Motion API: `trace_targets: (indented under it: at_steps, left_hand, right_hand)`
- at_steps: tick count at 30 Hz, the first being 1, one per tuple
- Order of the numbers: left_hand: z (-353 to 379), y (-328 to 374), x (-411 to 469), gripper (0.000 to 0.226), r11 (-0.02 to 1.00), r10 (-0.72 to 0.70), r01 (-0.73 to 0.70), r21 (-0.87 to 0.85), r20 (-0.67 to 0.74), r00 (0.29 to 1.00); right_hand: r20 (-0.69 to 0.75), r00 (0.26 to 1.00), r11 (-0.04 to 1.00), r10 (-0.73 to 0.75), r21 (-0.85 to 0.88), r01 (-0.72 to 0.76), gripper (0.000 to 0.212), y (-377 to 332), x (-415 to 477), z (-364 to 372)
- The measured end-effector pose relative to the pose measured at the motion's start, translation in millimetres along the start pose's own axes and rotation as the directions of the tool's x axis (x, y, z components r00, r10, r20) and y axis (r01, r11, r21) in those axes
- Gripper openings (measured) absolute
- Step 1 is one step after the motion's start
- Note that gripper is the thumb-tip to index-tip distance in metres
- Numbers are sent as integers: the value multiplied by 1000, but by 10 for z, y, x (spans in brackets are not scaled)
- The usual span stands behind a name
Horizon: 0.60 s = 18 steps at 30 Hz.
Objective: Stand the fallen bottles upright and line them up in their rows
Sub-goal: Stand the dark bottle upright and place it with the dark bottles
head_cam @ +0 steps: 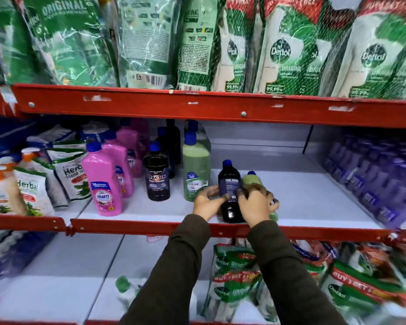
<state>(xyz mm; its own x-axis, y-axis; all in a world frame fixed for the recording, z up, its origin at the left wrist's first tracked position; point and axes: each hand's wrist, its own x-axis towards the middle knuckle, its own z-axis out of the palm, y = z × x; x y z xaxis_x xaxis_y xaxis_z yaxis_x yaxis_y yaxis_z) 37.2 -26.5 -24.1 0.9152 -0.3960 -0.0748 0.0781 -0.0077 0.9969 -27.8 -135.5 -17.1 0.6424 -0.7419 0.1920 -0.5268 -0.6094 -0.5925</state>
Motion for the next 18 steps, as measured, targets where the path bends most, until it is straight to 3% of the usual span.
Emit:
trace_targets:
  at_steps: [3, 6, 11, 18]
  left_hand:
    - [-39, 25, -122, 55, 994, 111, -110, -20, 11, 994]
    - [-89, 8, -201, 56, 982, 188, -188, -20, 27, 982]
    - [-215, 19, -315, 54, 953, 303, -303, -17, 64, 951]
    - [-771, 85, -496, 57, 928, 371, -371, -17, -11, 929]
  right_hand:
    - [-46, 998, 937, -40, 345, 53, 20, 50, -87, -57]
    - [-34, 997, 754, -63, 654, 70, 19, 78, -157, -146]
    - [34, 994, 643, -102, 765, 40, 44, 36, -263, -196]
    - [-10, 974, 619, -227, 771, 152, 42, -350, -565, -13]
